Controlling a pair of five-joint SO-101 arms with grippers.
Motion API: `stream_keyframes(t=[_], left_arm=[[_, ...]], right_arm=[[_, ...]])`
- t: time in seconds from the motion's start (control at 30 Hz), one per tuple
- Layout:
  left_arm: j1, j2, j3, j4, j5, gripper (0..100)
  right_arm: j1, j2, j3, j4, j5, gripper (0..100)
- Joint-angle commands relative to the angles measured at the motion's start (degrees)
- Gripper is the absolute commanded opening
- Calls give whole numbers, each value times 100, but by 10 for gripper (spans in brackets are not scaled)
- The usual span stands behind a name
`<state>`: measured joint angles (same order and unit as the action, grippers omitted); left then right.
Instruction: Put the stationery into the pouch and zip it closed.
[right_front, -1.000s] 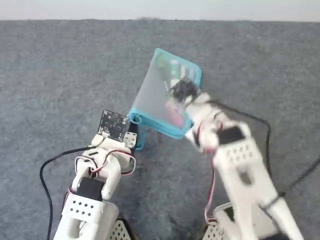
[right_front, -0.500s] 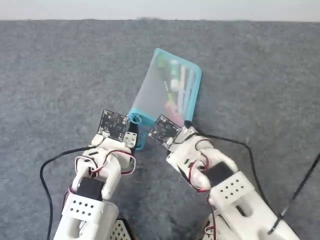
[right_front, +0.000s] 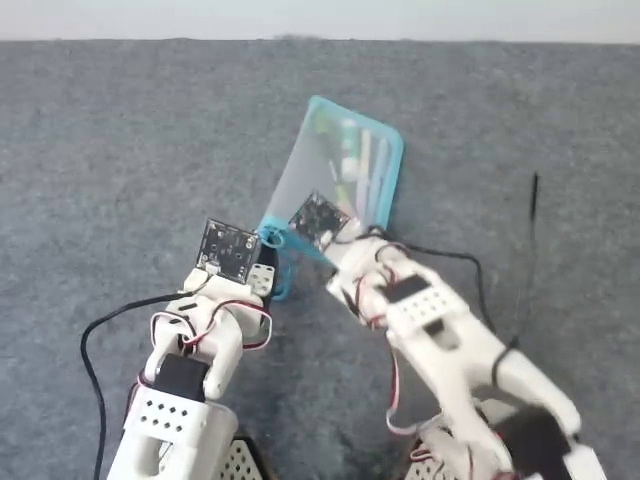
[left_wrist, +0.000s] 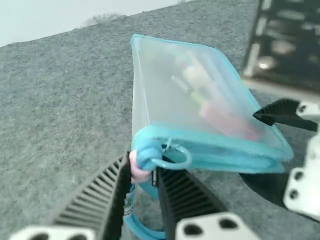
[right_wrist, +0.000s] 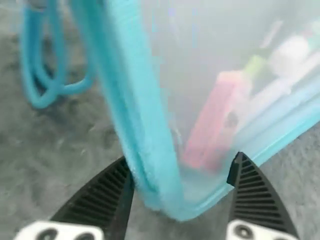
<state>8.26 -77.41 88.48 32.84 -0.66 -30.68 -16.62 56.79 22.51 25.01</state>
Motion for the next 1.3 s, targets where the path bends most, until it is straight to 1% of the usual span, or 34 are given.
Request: stream_keyframes(t=[0.0, 0.07, 0.2, 0.27, 0.3, 0.5, 0.57, 0.73, 0.83, 1.1, 1.17, 1.27], left_arm=[[70, 70, -409, 0, 44, 12], [70, 70, -409, 0, 44, 12], [70, 79, -409, 0, 44, 12], [70, 79, -409, 0, 44, 12], [70, 79, -409, 0, 44, 12], [70, 79, -400, 0, 44, 12], [70, 88, -400, 0, 44, 12], [70, 70, -321, -9, 44, 12], [62, 70, -312, -9, 35, 12], [62, 70, -312, 0, 35, 12], [62, 70, -312, 0, 35, 12], [70, 70, -312, -9, 35, 13]], right_arm=[[286, 382, -712, -127, -35, 252], [426, 453, -774, -136, -35, 186], [681, 154, -774, -48, -123, 0], [796, -92, -774, 189, -316, 23], [848, -233, -774, 338, -352, 6], [1270, -857, -774, 1121, -264, 7], [1543, -857, -774, 1235, -62, 7], [2202, -857, -765, 1358, 0, 7], [2422, -857, -765, 1358, 9, 7], [2624, -857, -765, 1358, -18, 7], [2563, -857, -756, 1358, -18, 7], [2237, -857, -747, 1569, -44, 9]])
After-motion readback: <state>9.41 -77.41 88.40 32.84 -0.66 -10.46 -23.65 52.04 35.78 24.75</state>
